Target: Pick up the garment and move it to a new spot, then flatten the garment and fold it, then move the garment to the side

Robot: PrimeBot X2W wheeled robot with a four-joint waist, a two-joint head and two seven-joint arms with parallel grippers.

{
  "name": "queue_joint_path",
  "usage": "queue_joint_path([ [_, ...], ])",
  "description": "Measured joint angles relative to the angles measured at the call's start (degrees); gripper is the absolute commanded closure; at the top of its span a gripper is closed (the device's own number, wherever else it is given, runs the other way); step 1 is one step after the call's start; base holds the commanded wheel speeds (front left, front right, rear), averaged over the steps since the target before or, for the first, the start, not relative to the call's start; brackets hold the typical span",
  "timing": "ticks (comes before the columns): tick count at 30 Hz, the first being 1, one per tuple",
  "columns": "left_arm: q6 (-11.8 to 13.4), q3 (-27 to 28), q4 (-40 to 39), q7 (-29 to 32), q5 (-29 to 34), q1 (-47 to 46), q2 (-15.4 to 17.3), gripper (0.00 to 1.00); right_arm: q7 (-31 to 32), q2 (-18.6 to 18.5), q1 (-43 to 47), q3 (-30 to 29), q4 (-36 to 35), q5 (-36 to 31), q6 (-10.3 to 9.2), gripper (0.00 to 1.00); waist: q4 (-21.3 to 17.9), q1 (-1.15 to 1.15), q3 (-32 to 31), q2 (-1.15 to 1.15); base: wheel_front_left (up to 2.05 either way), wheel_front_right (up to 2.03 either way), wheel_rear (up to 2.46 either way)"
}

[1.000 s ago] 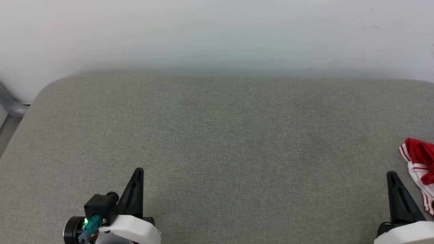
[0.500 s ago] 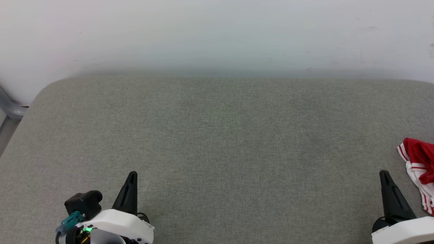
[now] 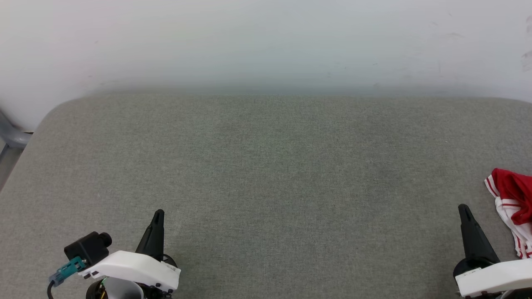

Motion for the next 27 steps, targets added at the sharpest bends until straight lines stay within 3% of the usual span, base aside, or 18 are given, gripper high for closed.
queue_joint_path([
  [27, -3.8, 5.0, 2.0, 4.2, -17.5, -1.4, -2.8, 1.00, 1.4, 0.0, -3.8, 1.1, 5.5, 19.6, -0.01, 1.00, -0.6, 0.00, -0.4, 0.00, 0.00, 0.00, 0.00],
])
